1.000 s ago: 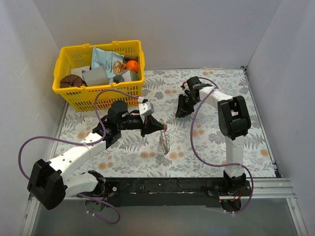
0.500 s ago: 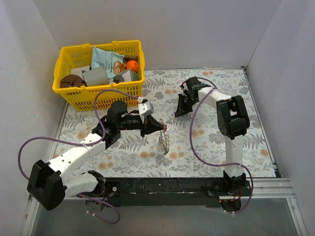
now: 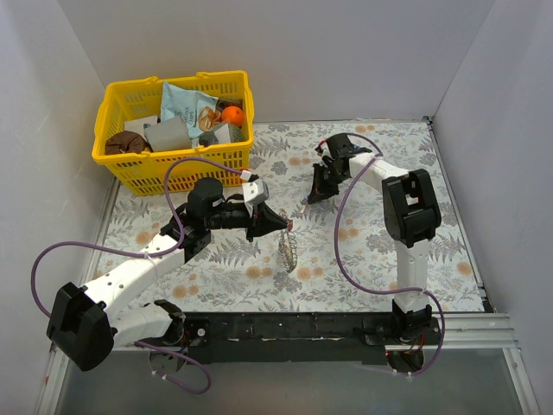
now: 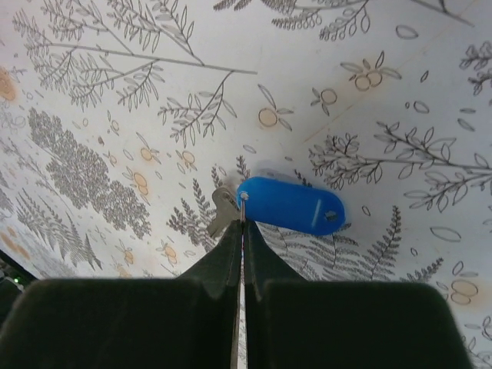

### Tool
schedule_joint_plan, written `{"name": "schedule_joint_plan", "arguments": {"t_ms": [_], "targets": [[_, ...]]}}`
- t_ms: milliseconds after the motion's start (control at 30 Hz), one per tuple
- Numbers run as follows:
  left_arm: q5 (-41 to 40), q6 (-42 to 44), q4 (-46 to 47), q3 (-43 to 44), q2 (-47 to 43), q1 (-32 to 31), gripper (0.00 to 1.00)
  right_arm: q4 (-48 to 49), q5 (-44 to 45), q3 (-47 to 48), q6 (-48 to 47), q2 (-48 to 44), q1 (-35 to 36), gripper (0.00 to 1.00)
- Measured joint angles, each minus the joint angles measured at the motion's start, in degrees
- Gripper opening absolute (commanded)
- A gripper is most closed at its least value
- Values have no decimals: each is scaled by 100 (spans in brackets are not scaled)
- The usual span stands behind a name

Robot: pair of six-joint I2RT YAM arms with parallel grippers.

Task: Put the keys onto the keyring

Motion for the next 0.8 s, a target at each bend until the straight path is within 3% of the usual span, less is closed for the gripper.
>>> {"name": "schedule_joint_plan", "arguments": {"t_ms": [433, 800], "targets": [[-4, 4, -31, 0, -2, 0, 0, -74, -275, -1196, -817, -1381, 11, 1], [-118, 286, -302, 2, 0, 0, 0, 136, -782, -1384, -1469, -2468, 138, 1]]}}
